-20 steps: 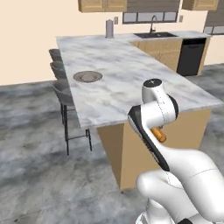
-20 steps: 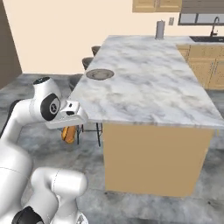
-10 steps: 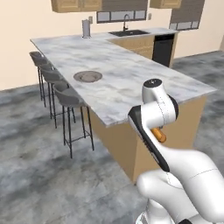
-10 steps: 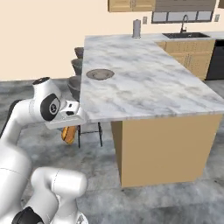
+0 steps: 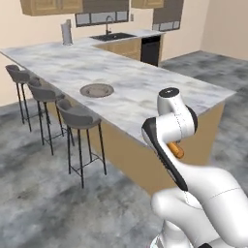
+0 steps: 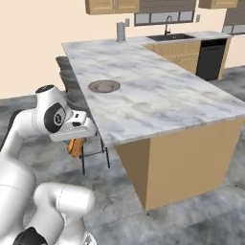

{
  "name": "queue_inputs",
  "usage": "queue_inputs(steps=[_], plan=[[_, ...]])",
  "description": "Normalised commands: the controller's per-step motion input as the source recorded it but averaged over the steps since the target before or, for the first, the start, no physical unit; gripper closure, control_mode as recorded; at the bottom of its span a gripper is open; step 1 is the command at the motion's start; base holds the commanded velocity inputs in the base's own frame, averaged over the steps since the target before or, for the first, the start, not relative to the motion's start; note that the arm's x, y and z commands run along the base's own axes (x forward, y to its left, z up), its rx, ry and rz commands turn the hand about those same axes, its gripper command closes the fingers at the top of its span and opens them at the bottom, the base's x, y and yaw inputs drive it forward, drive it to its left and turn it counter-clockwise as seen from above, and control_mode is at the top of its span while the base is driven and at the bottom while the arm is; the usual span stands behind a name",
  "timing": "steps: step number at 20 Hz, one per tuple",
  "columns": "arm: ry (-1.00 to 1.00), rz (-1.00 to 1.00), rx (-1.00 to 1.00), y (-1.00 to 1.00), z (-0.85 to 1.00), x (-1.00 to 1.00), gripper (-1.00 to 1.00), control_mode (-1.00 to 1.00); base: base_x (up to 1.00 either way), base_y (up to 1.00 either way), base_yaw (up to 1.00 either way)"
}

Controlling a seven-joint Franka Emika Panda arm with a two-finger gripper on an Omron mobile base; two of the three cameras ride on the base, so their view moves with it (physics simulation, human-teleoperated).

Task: Move the hot dog bun to the plate on the dining table and place the condiment next to that plate. Then navigate to the fridge and take the sausage and place it on the plate as well.

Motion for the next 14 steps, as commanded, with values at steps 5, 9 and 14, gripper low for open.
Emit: queue_inputs(steps=[5,9,14], plan=[[0.00,0.00,0.00,0.00,0.00,0.00,1.00,1.00,0.37,1.00,-0.41],[0.00,0.00,0.00,0.00,0.00,0.00,1.00,1.00,0.33,1.00,-0.41],[0.00,0.00,0.00,0.00,0.00,0.00,1.00,1.00,0.31,1.00,-0.41]])
